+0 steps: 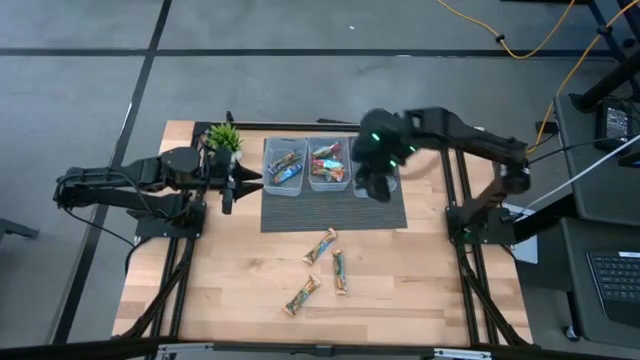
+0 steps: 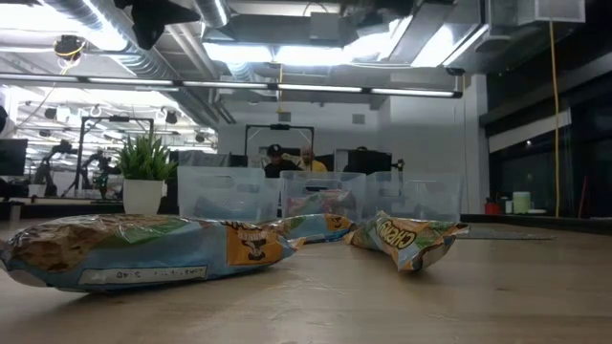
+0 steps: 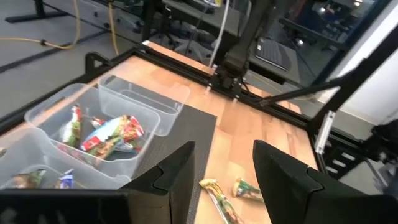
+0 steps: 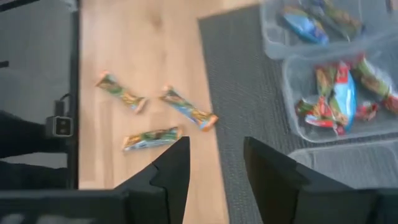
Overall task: Pick and place Granola Bars by type
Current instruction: Put the yellow granola bar into the right transparent bin
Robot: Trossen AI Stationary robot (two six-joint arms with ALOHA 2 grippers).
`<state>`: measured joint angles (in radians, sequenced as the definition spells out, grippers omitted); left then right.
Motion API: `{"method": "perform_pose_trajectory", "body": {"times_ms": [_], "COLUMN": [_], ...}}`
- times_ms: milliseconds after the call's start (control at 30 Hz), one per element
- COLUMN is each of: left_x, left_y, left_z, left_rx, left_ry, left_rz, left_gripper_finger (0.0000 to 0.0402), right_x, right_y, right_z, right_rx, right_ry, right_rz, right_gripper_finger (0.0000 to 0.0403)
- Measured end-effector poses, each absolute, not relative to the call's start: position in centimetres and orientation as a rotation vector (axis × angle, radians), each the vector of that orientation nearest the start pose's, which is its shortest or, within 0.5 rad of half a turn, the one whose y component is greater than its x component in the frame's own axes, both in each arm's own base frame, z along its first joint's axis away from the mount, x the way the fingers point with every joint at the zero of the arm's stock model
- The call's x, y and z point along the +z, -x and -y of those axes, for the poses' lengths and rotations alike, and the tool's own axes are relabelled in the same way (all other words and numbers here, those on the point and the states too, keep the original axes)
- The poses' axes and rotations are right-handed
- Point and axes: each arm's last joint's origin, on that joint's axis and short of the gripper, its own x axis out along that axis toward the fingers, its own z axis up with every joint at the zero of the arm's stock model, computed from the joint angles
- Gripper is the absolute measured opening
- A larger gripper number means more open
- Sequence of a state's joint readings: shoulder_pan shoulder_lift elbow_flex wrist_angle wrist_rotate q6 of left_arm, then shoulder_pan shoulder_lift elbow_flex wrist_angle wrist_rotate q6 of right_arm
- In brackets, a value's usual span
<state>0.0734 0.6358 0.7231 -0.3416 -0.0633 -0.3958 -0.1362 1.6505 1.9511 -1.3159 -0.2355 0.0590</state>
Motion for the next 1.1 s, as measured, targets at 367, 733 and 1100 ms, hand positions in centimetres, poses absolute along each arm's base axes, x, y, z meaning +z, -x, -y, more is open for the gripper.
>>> {"method": "perform_pose_trajectory", "body": {"times_ms": [367,733,1100], "left_x": [30.7,29.3,25.4], "left_y": [-15.8,-19.0,-24.0], "left_z": [-1.2,-0.3,2.5], "left_rx": [0.136,0.008,-0.044], "left_ry": [0.417,0.427,0.449], "left_rz": [-0.307,-0.392,-0.528], "left_gripper_finger": [0.0155,0.0155,0.0155], "right_x": [45.3,41.1,34.6], "right_y": [-25.1,-22.8,-18.6], "right_z": [-6.3,-9.6,-7.8], "right_rx": [-0.011,-0.094,-0.016], "right_ry": [-0.069,0.019,-0.139], "right_rz": [-0.857,-0.935,-0.615], "right_gripper_finger": [0.0152,0.0152,0.0152]}}
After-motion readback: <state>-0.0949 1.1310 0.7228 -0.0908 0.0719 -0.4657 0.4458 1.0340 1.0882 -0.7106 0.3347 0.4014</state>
